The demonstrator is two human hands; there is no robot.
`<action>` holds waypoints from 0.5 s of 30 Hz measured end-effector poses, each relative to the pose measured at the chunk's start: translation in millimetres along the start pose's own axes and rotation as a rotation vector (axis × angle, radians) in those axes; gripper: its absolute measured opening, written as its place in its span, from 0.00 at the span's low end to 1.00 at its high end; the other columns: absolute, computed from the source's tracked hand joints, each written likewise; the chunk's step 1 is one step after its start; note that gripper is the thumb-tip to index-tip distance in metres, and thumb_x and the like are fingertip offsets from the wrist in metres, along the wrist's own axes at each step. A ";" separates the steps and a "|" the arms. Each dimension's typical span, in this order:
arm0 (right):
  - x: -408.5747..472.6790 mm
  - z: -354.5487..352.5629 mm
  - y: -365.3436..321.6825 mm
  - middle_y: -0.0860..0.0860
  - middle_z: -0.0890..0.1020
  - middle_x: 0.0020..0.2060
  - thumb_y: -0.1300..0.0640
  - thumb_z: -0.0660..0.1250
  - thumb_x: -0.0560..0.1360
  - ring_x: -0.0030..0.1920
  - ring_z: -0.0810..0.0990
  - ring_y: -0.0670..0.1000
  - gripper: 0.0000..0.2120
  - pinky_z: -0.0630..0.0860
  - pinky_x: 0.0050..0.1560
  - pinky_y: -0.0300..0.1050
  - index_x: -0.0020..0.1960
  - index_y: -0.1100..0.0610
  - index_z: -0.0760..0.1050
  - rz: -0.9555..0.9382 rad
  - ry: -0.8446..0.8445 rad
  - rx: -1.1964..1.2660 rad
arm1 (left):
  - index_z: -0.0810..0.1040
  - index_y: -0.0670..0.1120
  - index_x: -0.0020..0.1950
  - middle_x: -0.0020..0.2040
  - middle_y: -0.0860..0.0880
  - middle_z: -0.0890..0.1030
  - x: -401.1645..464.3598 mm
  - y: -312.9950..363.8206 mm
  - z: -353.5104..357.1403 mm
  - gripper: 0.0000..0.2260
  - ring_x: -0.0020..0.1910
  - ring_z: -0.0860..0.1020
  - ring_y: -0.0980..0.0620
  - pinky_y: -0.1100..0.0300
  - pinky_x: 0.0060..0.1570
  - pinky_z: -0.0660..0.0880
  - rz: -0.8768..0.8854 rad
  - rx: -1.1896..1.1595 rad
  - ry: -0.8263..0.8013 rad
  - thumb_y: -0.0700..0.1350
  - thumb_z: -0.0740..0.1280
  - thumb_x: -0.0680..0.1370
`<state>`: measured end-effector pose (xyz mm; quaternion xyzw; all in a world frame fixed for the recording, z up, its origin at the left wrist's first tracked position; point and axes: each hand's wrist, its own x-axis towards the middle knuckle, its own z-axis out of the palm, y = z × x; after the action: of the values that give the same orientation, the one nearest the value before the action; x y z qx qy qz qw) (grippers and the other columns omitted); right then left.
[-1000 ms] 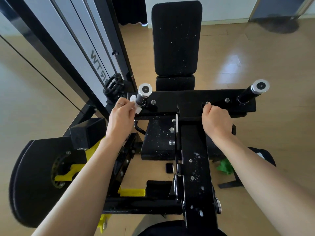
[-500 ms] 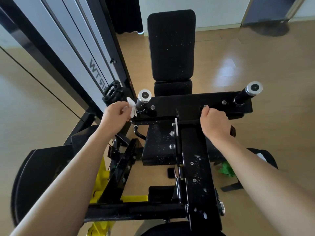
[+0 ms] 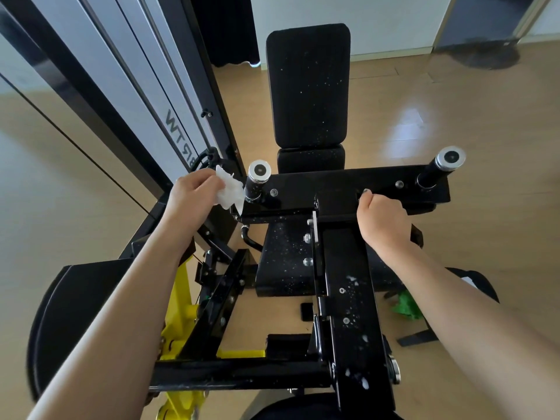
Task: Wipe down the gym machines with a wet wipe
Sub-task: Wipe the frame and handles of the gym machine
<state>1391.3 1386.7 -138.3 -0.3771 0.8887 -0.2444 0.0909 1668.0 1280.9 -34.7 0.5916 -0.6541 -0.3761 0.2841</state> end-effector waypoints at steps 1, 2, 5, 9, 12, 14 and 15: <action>-0.2 -0.4 -0.4 0.56 0.79 0.32 0.47 0.47 0.86 0.36 0.80 0.59 0.28 0.81 0.44 0.57 0.32 0.55 0.70 -0.002 0.004 0.000 | 0.75 0.47 0.35 0.35 0.51 0.71 -0.3 -0.3 0.1 0.11 0.37 0.70 0.53 0.58 0.39 0.67 -0.002 0.016 -0.008 0.44 0.63 0.78; -0.2 -0.3 -0.1 0.56 0.79 0.32 0.47 0.47 0.86 0.36 0.81 0.59 0.28 0.81 0.44 0.57 0.33 0.55 0.70 -0.001 0.004 -0.001 | 0.78 0.47 0.38 0.37 0.51 0.75 -0.9 -1.6 -0.7 0.11 0.39 0.72 0.52 0.58 0.42 0.70 0.012 0.073 -0.013 0.45 0.63 0.79; -1.1 -2.3 -0.7 0.56 0.79 0.33 0.47 0.46 0.86 0.37 0.81 0.59 0.28 0.81 0.46 0.58 0.34 0.55 0.72 0.003 -0.016 -0.014 | 0.84 0.53 0.52 0.55 0.54 0.82 -1.5 -9.2 -4.2 0.10 0.57 0.76 0.48 0.47 0.63 0.70 0.214 0.548 0.090 0.50 0.62 0.82; -1.1 -4.5 -2.9 0.56 0.79 0.33 0.47 0.46 0.86 0.39 0.81 0.61 0.28 0.80 0.48 0.58 0.33 0.55 0.70 0.000 -0.026 -0.026 | 0.85 0.51 0.55 0.57 0.51 0.80 2.8 -13.9 0.6 0.11 0.60 0.71 0.45 0.48 0.61 0.66 0.377 0.668 0.179 0.49 0.63 0.82; -2.8 -3.8 -3.1 0.56 0.79 0.32 0.47 0.46 0.86 0.38 0.81 0.61 0.28 0.81 0.47 0.59 0.34 0.55 0.71 0.000 -0.013 -0.034 | 0.86 0.49 0.55 0.52 0.50 0.77 4.8 -18.2 12.2 0.11 0.55 0.72 0.46 0.53 0.52 0.69 0.246 0.484 0.125 0.44 0.64 0.80; -4.1 -3.9 -4.1 0.55 0.79 0.31 0.47 0.46 0.86 0.37 0.81 0.60 0.28 0.81 0.45 0.59 0.33 0.54 0.71 0.004 -0.012 -0.030 | 0.85 0.50 0.49 0.48 0.50 0.76 4.1 -17.2 17.1 0.10 0.51 0.71 0.48 0.56 0.48 0.68 0.250 0.425 0.138 0.43 0.63 0.80; -4.0 -4.0 -4.1 0.55 0.78 0.30 0.47 0.46 0.86 0.36 0.81 0.59 0.28 0.82 0.45 0.59 0.32 0.54 0.70 0.003 -0.010 -0.029 | 0.84 0.50 0.46 0.46 0.50 0.76 4.0 -15.8 18.2 0.10 0.48 0.73 0.48 0.58 0.44 0.68 0.237 0.369 0.128 0.43 0.63 0.80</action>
<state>1395.3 1388.6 -132.9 -0.3782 0.8923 -0.2293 0.0902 1661.4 1279.5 -58.2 0.5752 -0.7574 -0.1757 0.2542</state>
